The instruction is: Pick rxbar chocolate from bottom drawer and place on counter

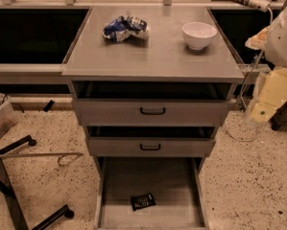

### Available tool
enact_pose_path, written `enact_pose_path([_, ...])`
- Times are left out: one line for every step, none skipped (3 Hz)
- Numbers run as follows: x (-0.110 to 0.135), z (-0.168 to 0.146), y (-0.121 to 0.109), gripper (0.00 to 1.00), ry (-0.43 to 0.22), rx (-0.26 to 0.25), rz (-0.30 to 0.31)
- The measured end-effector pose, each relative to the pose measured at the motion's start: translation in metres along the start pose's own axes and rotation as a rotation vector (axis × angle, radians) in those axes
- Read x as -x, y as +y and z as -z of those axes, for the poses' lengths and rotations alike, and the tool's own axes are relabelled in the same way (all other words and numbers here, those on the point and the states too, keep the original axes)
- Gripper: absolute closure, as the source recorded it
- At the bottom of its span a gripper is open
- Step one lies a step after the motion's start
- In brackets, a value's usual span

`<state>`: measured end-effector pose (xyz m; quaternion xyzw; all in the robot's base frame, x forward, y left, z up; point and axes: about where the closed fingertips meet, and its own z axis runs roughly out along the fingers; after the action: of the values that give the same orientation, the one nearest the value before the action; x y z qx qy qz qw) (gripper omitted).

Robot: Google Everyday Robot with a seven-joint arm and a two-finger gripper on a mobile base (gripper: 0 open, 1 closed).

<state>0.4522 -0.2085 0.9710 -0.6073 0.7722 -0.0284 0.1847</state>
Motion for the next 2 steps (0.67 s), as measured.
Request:
enact_pose_path([-0.001, -0.057, -0.009, 0.0, -0.062, 0.007, 0.014])
enact_pose_path([-0.004, -0.139, -0.011, 0.0, -0.111, 0.026, 0.014])
